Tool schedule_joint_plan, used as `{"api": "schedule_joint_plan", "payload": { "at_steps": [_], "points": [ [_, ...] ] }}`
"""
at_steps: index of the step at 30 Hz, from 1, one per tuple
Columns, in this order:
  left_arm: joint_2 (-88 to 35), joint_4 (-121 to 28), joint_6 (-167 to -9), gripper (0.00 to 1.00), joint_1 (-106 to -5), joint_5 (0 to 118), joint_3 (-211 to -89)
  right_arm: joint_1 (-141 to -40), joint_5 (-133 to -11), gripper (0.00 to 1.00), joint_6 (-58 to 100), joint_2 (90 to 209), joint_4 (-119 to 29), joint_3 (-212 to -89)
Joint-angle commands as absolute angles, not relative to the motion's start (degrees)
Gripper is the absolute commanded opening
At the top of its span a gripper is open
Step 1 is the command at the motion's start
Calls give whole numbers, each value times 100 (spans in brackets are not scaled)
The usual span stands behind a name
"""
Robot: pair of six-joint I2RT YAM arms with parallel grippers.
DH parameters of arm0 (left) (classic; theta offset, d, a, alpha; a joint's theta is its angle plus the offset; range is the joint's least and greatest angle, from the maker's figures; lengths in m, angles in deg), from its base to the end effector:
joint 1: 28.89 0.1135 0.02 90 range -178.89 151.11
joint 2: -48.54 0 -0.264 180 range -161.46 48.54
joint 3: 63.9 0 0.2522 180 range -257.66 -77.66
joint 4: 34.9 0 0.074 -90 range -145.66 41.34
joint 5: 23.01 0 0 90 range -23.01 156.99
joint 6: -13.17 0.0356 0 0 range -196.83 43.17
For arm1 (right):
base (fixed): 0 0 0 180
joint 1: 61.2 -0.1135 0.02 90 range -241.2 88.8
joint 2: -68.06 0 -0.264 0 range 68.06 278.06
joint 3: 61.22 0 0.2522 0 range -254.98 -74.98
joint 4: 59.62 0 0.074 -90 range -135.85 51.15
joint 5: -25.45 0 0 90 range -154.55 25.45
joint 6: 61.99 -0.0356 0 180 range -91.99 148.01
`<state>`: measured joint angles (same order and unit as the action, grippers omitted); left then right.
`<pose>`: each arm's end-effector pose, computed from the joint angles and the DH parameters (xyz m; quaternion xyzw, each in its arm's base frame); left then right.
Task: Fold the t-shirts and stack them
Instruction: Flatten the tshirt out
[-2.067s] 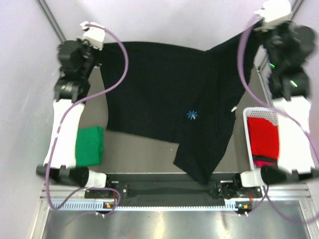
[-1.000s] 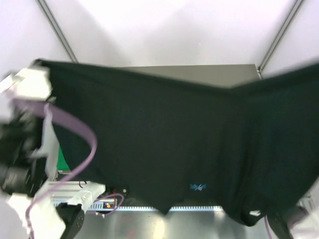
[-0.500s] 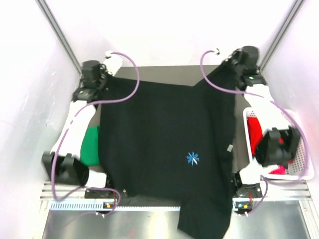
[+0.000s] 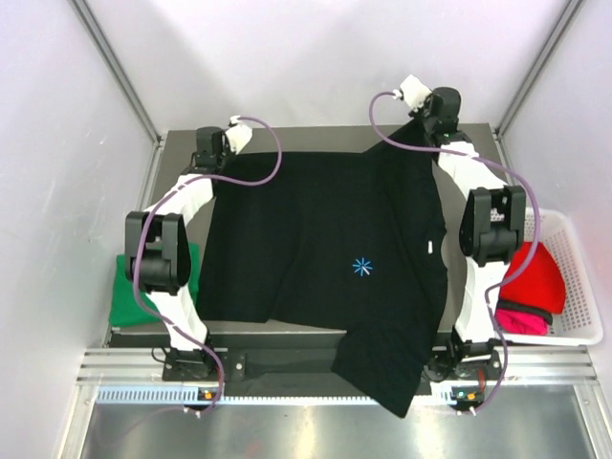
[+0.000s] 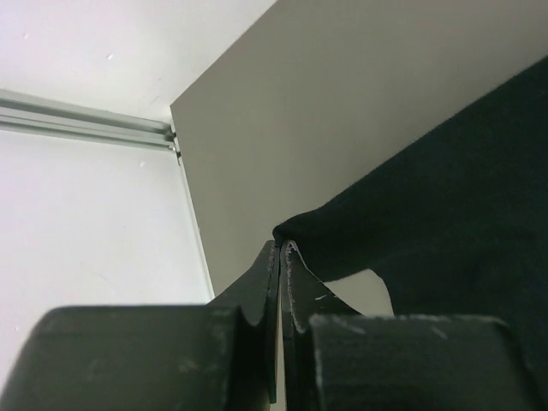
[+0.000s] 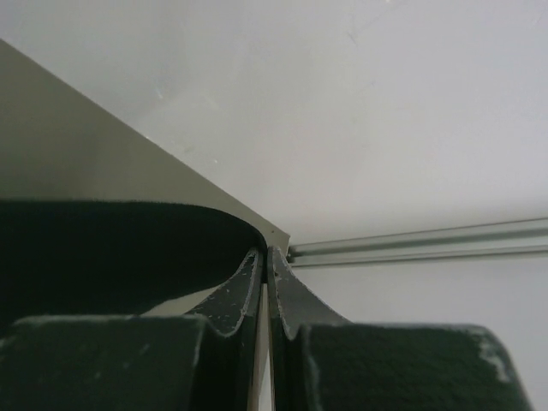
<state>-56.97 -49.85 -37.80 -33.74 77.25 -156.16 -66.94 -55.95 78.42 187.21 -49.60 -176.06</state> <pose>0.4312 -0.0302 0.2586 0.2767 0.8099 0.2236 0.4664 0.5039 0.0453 0.2981 -0.3301 0.7165 -0.2872 0.5433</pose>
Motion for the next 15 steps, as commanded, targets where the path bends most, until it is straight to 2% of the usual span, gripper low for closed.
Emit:
{"api": "schedule_joint_plan", "payload": {
  "at_steps": [1,9,15],
  "points": [
    [-5824,-4111,-3833,0,-3311,7965,-15851,-6674,-5234,0,7618,18995,-5535,-18272],
    [-6571,-3619,-3579,0,-3276,8377,-16703,-6762,-5076,0,7802,20260,-5174,-20195],
    [-6888,-3240,-3218,0,-3276,8562,-17266,-6806,-5110,0,8100,20692,-5507,-20734]
  ]
}}
